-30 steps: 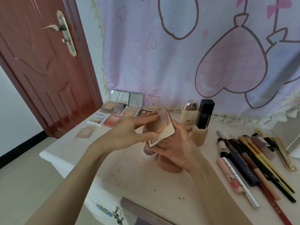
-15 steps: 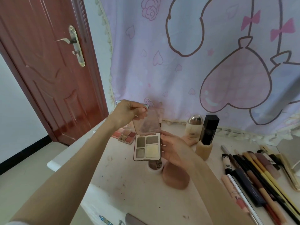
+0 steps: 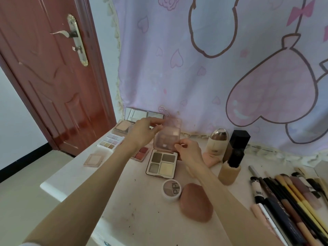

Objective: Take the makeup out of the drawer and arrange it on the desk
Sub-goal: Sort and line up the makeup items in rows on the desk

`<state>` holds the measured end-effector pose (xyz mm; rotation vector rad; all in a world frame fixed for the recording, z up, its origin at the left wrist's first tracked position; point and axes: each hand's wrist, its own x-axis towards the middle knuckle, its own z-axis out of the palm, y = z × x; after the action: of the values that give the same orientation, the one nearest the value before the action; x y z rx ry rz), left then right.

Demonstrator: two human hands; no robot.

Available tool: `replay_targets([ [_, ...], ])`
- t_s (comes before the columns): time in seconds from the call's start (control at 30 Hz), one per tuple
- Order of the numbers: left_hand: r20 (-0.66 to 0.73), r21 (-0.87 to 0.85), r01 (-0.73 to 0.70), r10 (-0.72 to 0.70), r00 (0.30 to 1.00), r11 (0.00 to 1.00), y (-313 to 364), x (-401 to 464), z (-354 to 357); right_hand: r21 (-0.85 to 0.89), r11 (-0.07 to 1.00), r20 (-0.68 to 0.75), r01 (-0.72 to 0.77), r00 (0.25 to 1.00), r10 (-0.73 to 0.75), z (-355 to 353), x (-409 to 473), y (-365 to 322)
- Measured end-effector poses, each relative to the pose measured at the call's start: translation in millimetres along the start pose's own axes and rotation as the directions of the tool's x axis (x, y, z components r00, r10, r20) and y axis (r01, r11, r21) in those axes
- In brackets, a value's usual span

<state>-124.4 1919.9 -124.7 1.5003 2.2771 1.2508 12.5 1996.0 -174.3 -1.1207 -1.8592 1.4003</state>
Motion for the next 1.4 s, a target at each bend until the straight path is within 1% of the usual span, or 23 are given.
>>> replay_targets([
  [0.1,-0.114,0.025,0.009,-0.006,0.993,1.0,-13,-31,3,-0.072,0.997,-0.01,0.013,1.0,-0.014,2,5,-1],
  [0.2,-0.238,0.042,0.048,-0.036,0.971,0.998,-30,-76,6,-0.132,0.991,-0.006,0.008,1.0,-0.009,4,8,-3],
  [0.27,-0.226,0.098,0.08,-0.057,0.972,0.992,-42,-104,9,-0.144,0.989,-0.004,-0.013,1.0,0.013,5,10,-4],
  [0.33,-0.164,0.178,0.139,-0.11,0.98,0.974,-51,-120,14,-0.186,0.982,-0.013,-0.022,1.0,0.02,6,11,-5],
  [0.4,-0.114,0.294,0.17,-0.142,0.983,0.94,-56,-125,19,-0.248,0.969,-0.019,-0.013,1.0,0.009,7,11,-8],
  [0.43,-0.107,0.342,0.176,-0.148,0.983,0.923,-57,-124,22,-0.262,0.965,-0.022,-0.009,1.0,0.004,8,11,-9],
  [0.5,-0.124,0.38,0.183,-0.146,0.981,0.907,-58,-121,26,-0.278,0.96,-0.025,-0.018,1.0,0.012,11,11,-10],
  [0.7,-0.209,0.354,0.194,-0.125,0.97,0.915,-59,-117,32,-0.321,0.946,-0.044,-0.047,0.998,0.034,14,14,-8],
  [0.87,-0.25,0.32,0.212,-0.133,0.959,0.923,-61,-113,33,-0.355,0.935,-0.071,-0.022,0.997,-0.004,16,19,-6],
  [0.93,-0.262,0.315,0.221,-0.139,0.955,0.923,-60,-111,33,-0.349,0.937,-0.092,-0.032,0.996,0.0,16,21,-5],
  [1.2,-0.252,0.374,0.236,-0.146,0.957,0.897,-58,-109,33,-0.322,0.946,-0.154,-0.045,0.988,-0.006,14,20,-7],
  [1.4,-0.241,0.376,0.242,-0.158,0.958,0.895,-57,-110,32,-0.334,0.942,-0.116,-0.014,0.993,-0.026,7,10,-6],
])
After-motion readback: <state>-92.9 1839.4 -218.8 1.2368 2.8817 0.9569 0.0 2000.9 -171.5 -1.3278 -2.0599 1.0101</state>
